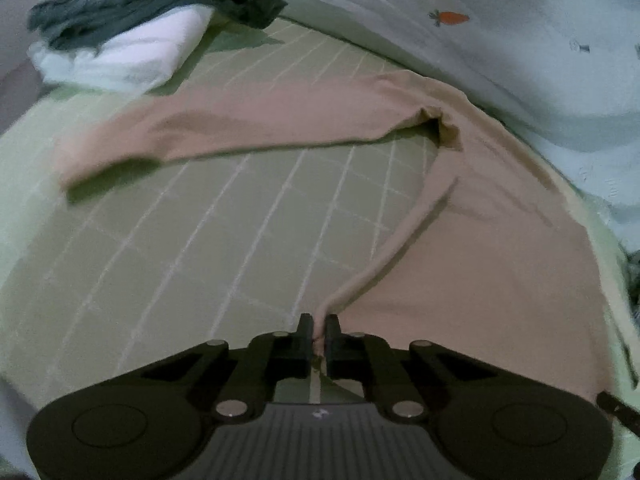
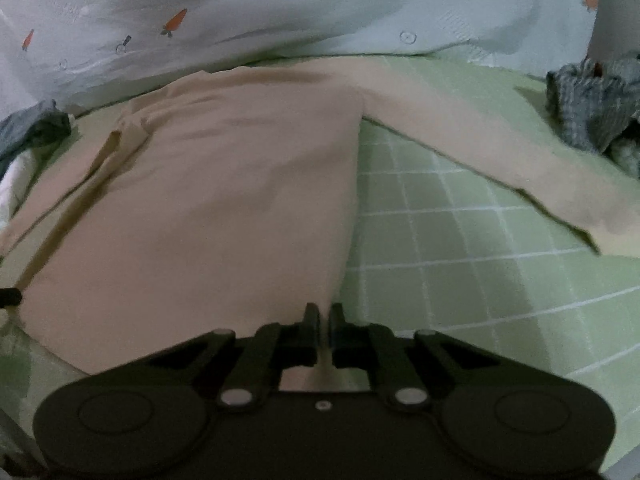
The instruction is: Fold clothes
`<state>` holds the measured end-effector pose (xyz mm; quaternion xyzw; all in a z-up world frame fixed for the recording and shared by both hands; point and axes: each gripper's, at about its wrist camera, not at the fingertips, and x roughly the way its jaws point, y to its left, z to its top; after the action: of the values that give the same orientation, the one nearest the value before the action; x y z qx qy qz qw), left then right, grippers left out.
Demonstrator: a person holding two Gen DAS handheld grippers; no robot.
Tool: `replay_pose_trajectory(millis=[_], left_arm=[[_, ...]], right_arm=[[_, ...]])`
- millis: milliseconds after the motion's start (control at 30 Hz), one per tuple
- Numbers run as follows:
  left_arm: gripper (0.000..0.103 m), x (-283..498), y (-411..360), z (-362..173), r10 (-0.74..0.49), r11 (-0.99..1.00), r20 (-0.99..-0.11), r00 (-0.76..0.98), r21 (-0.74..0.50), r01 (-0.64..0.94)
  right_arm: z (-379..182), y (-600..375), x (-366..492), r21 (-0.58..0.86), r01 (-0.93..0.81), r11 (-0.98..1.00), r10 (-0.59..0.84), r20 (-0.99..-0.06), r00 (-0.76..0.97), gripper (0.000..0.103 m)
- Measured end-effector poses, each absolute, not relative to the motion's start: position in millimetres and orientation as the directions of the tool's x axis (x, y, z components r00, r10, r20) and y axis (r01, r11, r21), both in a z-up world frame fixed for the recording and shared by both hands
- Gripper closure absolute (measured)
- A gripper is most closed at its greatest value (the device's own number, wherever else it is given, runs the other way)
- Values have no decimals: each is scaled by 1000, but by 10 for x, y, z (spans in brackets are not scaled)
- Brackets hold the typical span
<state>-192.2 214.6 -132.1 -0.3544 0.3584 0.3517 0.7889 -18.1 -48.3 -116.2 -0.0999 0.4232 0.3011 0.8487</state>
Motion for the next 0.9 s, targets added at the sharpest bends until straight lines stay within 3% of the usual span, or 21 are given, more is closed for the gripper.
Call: replay_pose_trajectory(millis=[267,533,600,667,733,833,900], left_arm=[[99,-2251,1719,-1377,233,323,-802,550,-470,-821],[95,-2321,1446,-1342,291,246,-800,525,-468,-849],[85,-2287,1407,-1274,324,264,-808,493,-423,-867],[69,-2224,1359,-1182,361,298,-808,467,-374,-878],[58,-2155,1342,-1094,376,331,-800,467,-355,-874],[31,-2022,1331,-988,388,363,-784,484,-352,-863],[26,-1907,1327,-956,388,390,-779,493,-346,-853]], right_arm=[[-1132,-831,-181,58,-572,818,386,-793,472,98],[-1133,-972,-135,21,-639,769,399,-797,453,92],[-1132,-1008,-94,28,-639,769,404,-795,452,82],[-1121,-1065,-50,38,-629,776,409,-790,456,65],[-1107,-1159,-10,63,-611,789,419,-782,461,59],[-1105,-1283,71,90,-570,817,418,-772,478,47],[-1121,-1348,136,85,-534,841,395,-772,498,41]])
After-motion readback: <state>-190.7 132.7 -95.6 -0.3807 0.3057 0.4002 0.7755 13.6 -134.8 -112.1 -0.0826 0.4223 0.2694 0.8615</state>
